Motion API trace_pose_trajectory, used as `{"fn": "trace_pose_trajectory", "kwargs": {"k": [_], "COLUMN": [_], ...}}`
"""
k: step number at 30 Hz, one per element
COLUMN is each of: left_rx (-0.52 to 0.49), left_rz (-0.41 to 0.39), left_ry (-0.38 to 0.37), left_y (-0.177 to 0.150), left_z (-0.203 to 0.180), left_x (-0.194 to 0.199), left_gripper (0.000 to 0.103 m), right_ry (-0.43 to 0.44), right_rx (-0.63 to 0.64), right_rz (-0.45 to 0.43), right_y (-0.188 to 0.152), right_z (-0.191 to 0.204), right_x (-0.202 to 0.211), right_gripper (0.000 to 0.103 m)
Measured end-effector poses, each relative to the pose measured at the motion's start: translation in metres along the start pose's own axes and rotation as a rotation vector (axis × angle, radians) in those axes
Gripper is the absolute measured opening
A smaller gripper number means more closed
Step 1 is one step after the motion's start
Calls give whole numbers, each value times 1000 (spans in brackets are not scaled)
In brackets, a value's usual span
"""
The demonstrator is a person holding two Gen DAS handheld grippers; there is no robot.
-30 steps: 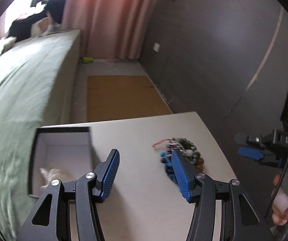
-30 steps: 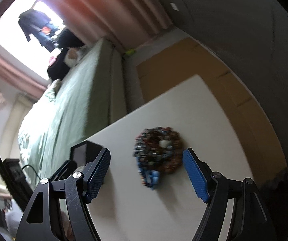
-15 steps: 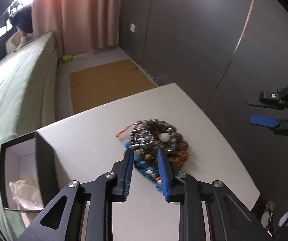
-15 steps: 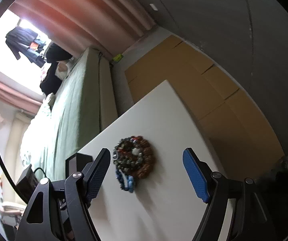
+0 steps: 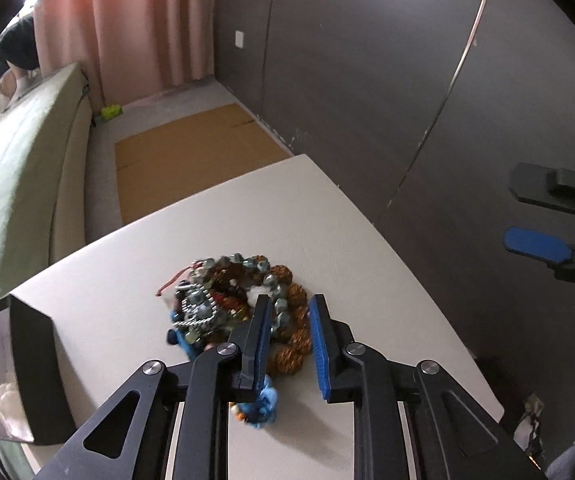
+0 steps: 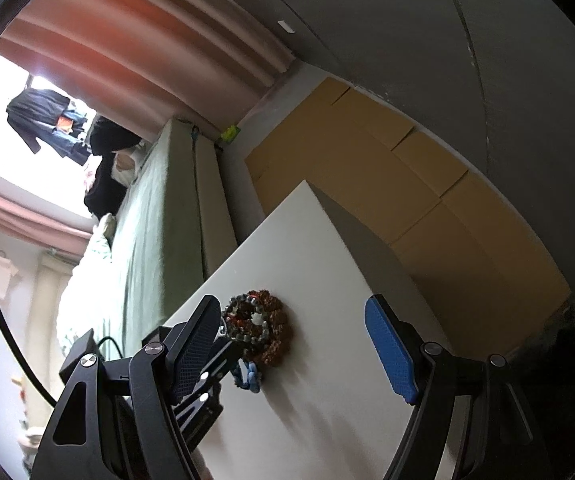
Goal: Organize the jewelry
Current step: 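Lower the left gripper onto the bead pile and grasp a blue beaded bracelet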
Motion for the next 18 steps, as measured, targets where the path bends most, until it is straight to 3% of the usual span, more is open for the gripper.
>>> {"fn": "trace_pose_trajectory", "kwargs": {"k": [5, 15, 18], "left_rx": [63, 154, 206], "left_rz": [50, 77, 69], "left_ry": [-10, -60, -91], "left_y": [2, 7, 6], "left_z": [6, 8, 15], "left_x": [-22, -39, -39], "left_gripper": [21, 20, 9], "right_ry": [2, -1, -1], "right_rx": [-26, -39, -34], "right_rz": [-11, -14, -11], "right_y": [3, 4, 4], "right_z": [-9, -14, -12], "right_x": [5, 7, 7], "right_gripper": [75, 75, 75]}}
Point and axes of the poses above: each gripper's, at about its wrist camera, not at the fingertips, and x roughly against the way its jaws point, z to its left, y to its top, the point moved 8 cm from there along -x, roughly the way its jaws point, and after that the axes turned 1 degree about y, right-handed, at the moved point
